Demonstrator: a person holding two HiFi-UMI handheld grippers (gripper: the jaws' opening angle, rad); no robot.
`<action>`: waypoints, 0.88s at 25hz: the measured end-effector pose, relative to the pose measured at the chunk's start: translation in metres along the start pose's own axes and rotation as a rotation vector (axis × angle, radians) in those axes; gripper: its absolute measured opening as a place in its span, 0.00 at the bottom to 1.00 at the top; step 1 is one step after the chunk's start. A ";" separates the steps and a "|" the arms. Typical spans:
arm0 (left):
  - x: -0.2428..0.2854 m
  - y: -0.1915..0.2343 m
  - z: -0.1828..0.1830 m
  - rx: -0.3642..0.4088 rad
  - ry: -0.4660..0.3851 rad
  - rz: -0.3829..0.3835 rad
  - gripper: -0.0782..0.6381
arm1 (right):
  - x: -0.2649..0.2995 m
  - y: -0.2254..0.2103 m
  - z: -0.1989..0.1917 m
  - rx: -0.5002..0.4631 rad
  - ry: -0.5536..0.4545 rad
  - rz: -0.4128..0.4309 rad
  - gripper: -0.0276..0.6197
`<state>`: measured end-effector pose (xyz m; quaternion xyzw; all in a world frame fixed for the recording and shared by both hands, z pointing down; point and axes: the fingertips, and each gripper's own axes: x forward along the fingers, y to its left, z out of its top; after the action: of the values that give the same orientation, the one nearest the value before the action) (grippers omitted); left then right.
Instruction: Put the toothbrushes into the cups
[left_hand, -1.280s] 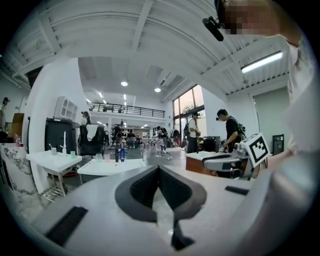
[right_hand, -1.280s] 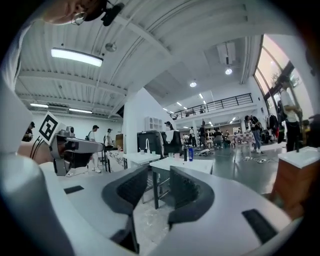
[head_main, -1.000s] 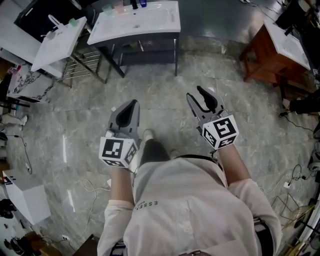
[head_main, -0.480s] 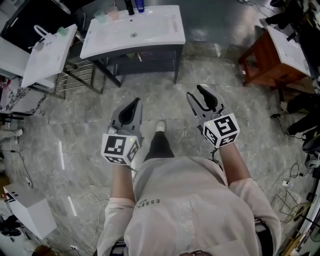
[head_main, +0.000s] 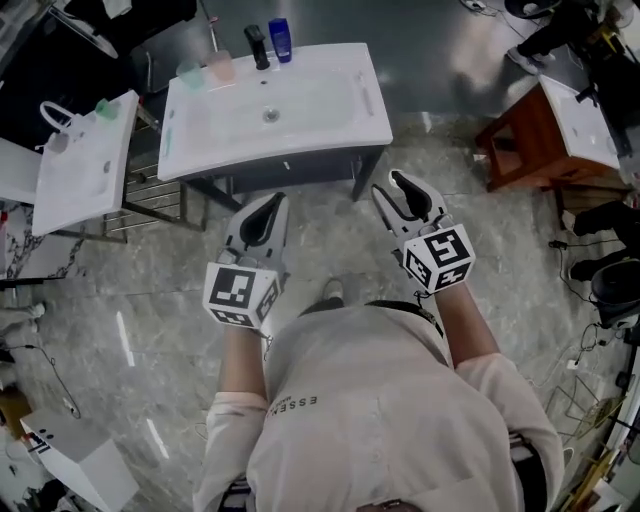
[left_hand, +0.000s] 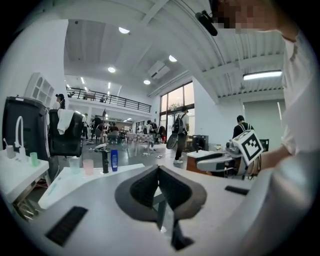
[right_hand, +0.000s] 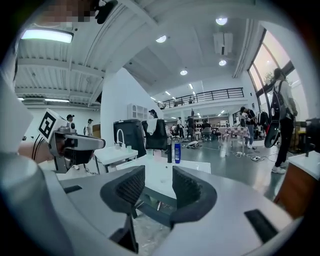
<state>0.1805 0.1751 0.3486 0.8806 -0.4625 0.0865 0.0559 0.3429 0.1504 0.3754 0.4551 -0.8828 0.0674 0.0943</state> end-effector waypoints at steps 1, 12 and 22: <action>0.008 0.011 0.001 -0.007 0.000 0.000 0.11 | 0.011 -0.004 0.001 0.002 0.007 -0.002 0.30; 0.094 0.079 -0.010 -0.035 0.051 0.011 0.11 | 0.114 -0.077 -0.024 0.028 0.150 -0.029 0.30; 0.207 0.146 0.000 -0.065 0.082 0.006 0.11 | 0.231 -0.170 -0.049 0.061 0.292 -0.020 0.30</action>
<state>0.1755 -0.0746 0.3939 0.8726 -0.4651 0.1077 0.1033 0.3558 -0.1203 0.4809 0.4518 -0.8528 0.1585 0.2084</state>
